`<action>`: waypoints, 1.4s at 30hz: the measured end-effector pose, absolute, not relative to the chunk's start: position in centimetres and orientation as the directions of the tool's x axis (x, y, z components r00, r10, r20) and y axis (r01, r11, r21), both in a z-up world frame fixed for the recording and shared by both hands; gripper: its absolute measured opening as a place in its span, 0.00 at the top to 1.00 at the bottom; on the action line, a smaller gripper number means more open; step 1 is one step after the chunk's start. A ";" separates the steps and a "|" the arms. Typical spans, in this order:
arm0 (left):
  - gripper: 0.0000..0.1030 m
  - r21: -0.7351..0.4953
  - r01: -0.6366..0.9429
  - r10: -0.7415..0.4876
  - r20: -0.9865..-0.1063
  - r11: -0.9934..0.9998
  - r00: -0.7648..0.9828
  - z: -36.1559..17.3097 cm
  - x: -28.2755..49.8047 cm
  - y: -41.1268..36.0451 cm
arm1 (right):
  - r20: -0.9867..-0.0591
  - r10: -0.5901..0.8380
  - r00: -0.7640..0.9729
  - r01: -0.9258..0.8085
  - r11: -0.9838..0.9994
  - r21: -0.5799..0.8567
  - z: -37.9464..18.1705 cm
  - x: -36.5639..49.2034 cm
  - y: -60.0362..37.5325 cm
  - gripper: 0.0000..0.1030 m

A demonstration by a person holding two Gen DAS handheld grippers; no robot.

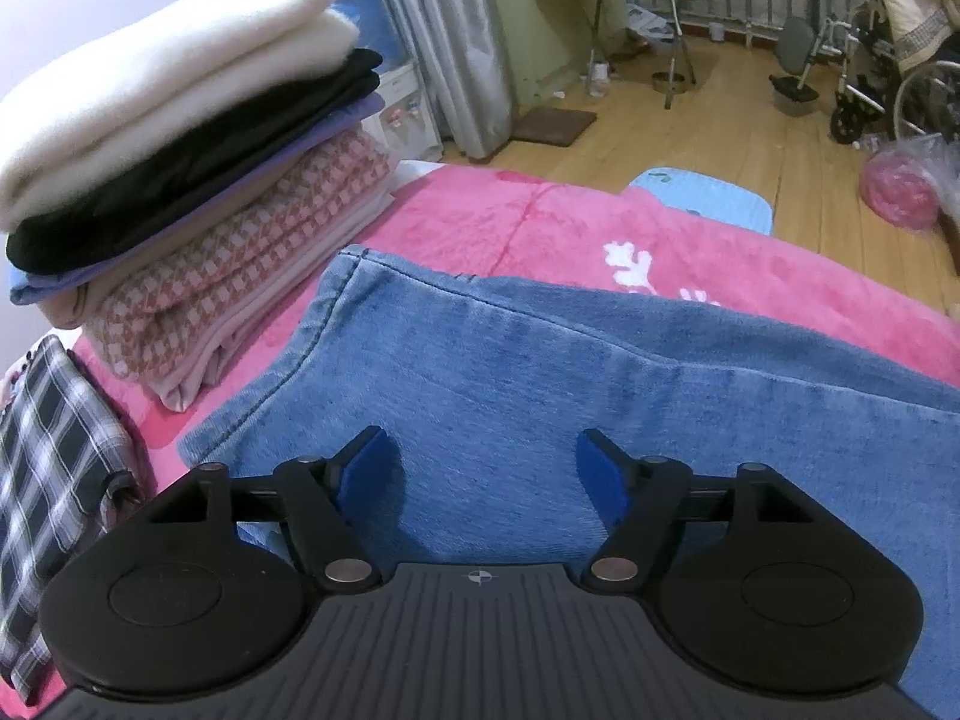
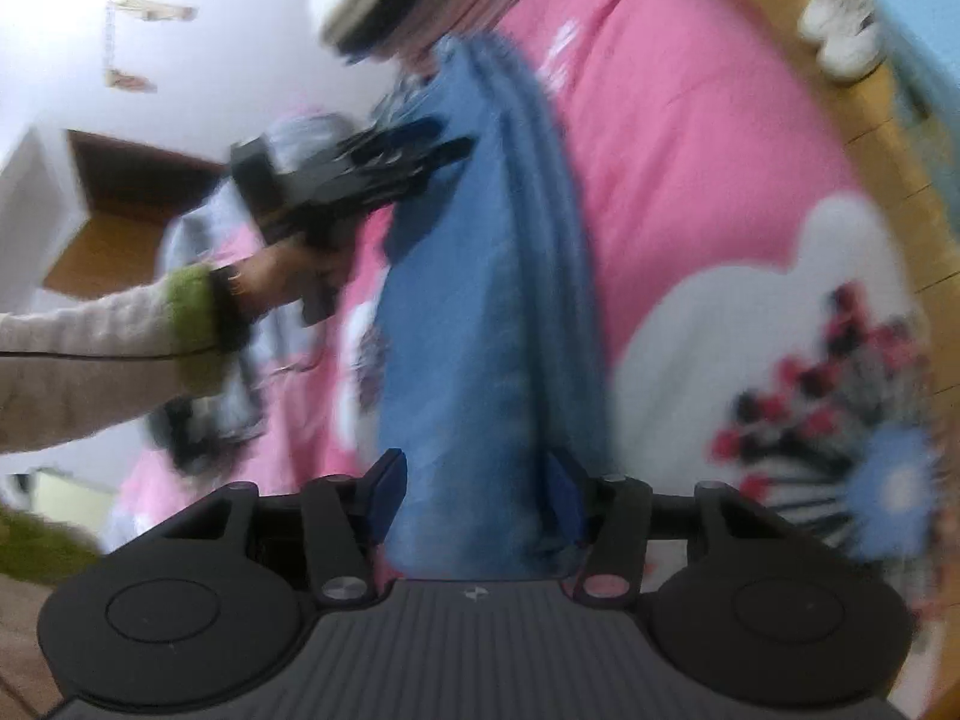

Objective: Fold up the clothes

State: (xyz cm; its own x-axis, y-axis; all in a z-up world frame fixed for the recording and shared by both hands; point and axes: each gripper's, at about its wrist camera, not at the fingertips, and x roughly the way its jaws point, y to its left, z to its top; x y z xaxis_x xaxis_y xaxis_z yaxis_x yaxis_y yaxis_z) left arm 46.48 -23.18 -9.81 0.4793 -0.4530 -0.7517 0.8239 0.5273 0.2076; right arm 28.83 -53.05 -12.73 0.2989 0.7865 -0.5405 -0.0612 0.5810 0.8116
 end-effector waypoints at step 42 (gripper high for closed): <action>0.21 0.160 0.883 -0.609 -0.668 0.442 0.426 -10.7 47.3 -20.7 | -0.954 0.146 0.260 -0.078 0.988 0.130 -9.9 23.4 -30.8 0.94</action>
State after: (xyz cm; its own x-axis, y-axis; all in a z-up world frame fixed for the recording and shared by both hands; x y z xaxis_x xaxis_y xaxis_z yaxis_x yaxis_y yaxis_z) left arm 47.30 -20.69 -10.70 0.4265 -0.6094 -0.6683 0.8826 0.4420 0.1601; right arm 23.40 -30.83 -9.88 0.2604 0.1458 -0.9544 -0.0781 0.9885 0.1297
